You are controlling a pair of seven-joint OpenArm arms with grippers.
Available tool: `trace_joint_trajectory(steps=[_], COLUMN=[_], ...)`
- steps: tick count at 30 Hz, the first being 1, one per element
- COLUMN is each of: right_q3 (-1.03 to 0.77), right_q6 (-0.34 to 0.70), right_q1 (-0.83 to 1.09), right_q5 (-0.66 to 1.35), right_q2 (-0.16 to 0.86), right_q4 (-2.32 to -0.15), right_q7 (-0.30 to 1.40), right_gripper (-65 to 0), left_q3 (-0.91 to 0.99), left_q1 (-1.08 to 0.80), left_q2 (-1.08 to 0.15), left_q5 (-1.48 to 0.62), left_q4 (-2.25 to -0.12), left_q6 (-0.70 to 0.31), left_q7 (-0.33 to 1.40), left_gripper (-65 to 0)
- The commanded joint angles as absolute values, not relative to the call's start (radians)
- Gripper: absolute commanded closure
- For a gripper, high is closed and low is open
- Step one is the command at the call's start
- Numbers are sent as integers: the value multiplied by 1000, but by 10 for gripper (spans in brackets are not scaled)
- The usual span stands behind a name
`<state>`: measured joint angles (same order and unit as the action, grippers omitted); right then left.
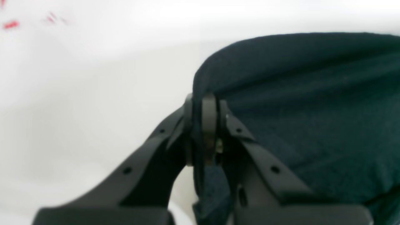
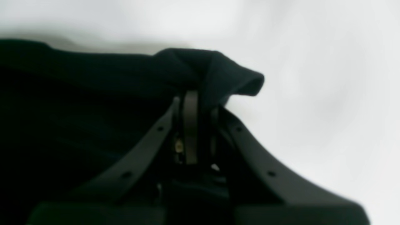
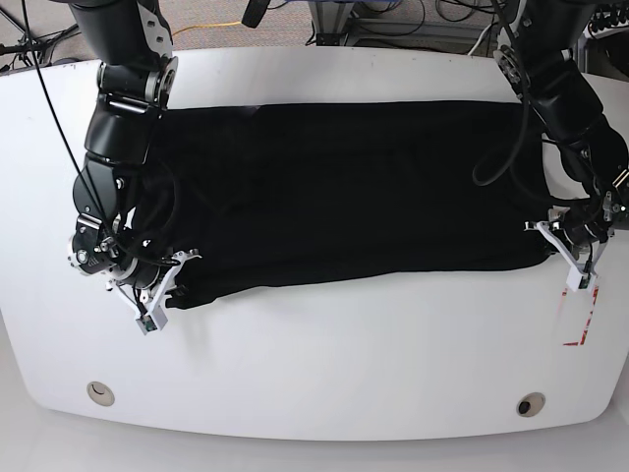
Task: Fold the T-shirt properly
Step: 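Fold the held edge over toward the collar with both grippers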
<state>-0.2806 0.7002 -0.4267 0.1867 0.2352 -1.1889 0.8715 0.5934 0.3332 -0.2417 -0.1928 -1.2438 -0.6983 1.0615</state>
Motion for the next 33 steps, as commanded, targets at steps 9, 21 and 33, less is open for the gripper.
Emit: trace_joint_trajectory(steps=[9, 21, 33], right_q3=[-288, -288, -289], right_q6=[698, 698, 698], right_q1=[-283, -88, 76], right_q5=[194, 194, 194], right_q2=[242, 242, 242], right_q4=[-1546, -1794, -1925], right_q7=[992, 1040, 1040], right_gripper=[0, 0, 0], left_q3=[541, 529, 513], left_q1=[262, 114, -82], left_q2=[-254, -228, -228], left_q5=[-194, -194, -194], left_q4=[-1403, -1620, -1807], left_q6=[-698, -698, -698], left_q7=[1129, 1191, 1199], left_gripper=[0, 0, 0])
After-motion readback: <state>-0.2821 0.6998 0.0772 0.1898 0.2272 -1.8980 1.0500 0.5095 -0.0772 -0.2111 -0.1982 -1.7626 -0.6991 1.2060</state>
